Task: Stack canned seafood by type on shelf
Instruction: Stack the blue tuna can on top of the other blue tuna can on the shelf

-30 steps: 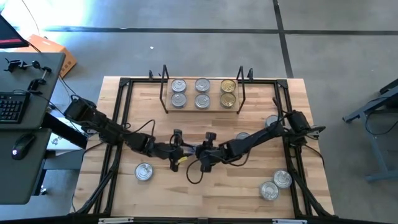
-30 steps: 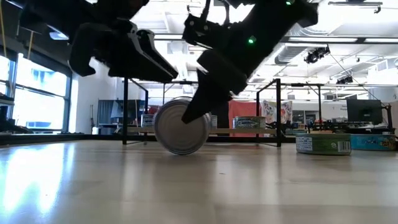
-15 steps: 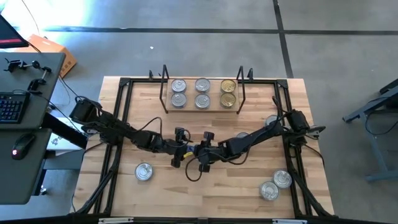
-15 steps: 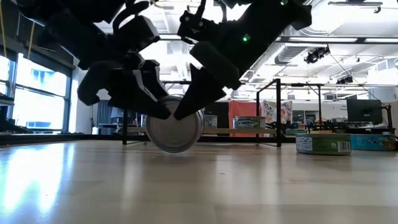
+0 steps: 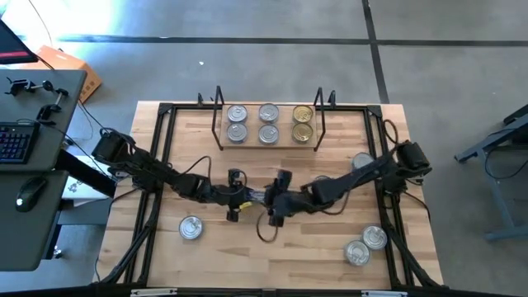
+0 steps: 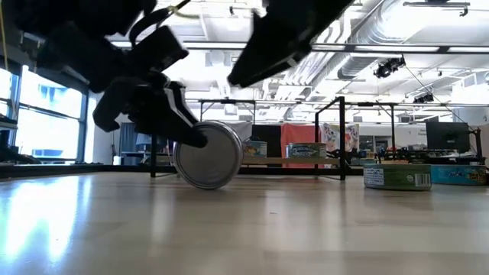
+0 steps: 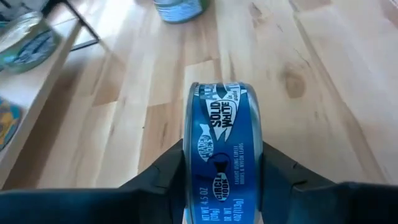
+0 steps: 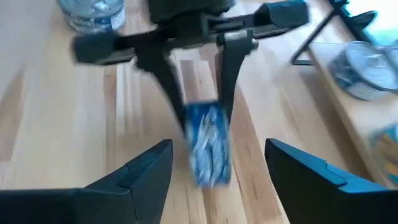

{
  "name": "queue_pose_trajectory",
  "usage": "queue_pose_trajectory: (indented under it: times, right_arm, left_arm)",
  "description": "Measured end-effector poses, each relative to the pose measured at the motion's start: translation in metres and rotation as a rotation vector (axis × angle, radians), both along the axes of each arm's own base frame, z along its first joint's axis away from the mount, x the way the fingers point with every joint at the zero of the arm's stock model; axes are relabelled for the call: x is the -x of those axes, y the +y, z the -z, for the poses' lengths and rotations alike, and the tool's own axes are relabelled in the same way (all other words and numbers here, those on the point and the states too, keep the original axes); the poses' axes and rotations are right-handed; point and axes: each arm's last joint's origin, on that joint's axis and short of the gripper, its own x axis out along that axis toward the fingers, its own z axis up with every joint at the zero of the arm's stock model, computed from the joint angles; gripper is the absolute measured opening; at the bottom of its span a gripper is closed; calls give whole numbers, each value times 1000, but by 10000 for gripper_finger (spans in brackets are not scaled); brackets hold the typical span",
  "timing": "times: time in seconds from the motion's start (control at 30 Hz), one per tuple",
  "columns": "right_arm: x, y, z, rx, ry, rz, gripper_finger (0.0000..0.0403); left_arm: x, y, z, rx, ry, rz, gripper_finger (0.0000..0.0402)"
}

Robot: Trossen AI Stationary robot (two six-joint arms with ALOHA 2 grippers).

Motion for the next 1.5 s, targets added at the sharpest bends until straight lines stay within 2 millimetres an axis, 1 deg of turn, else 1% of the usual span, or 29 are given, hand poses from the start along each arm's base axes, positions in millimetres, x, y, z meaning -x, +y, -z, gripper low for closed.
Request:
queue_pose_trajectory:
  times: [0.07, 0.13, 0.23, 0.3, 0.4, 0.47, 0.5, 0.57, 0.6, 0.67, 0.73, 0.83, 0.9, 1.0, 1.2, 1.3, 1.4, 1.5]
  right_arm:
    - [10, 13, -4, 44, -3, 29, 248]
    - [17, 27, -4, 51, -21, 49, 248]
    - [22, 44, 7, 48, 1, 33, 248]
    - [24, 49, 18, 47, 39, 36, 248]
    - [26, 47, 30, 38, 79, 62, 249]
    - [31, 37, 49, 17, 66, 104, 249]
    - [33, 32, 61, -6, 31, 115, 249]
    - [35, 24, 77, -48, -68, 105, 249]
    - [36, 20, 81, -71, -138, 93, 249]
    - [36, 14, 80, -132, -294, 52, 249]
    - [37, 10, 76, -147, -422, -13, 249]
    - [35, 10, 63, -91, -554, -123, 249]
    - [31, 11, 55, -33, -581, -160, 249]
    - [18, 18, 37, 32, -612, -246, 249]
    - [-2, 34, 8, 116, -558, -293, 249]
    - [-9, 41, -3, 138, -481, -318, 249]
    - [-11, 47, -8, 141, -423, -310, 244]
    - [-10, 49, -9, 184, -384, -262, 218]
  left_arm:
    - [7, 2, 5, 29, -56, -15, 122]
    - [15, 3, 11, 64, -120, -14, 122]
    - [29, 5, 15, 73, -230, 11, 122]
    - [37, 7, 12, 86, -319, 22, 122]
    - [45, 6, 6, 108, -437, 58, 125]
    - [50, 3, 2, 127, -501, 97, 126]
    - [51, 1, 1, 134, -519, 116, 126]
    - [53, -2, -2, 133, -542, 144, 127]
    - [53, -4, -4, 129, -561, 156, 127]
    - [55, -9, -9, 122, -610, 182, 127]
    - [56, -13, -13, 109, -647, 211, 127]
    - [59, -17, -19, 76, -708, 241, 128]
    - [60, -19, -25, 60, -758, 253, 128]
    - [63, -23, -29, 33, -800, 271, 128]
    - [59, -38, -37, 1, -824, 321, 129]
    - [55, -46, -41, -59, -823, 320, 129]
    - [52, -52, -42, -146, -776, 288, 137]
    - [49, -54, -41, -182, -736, 223, 161]
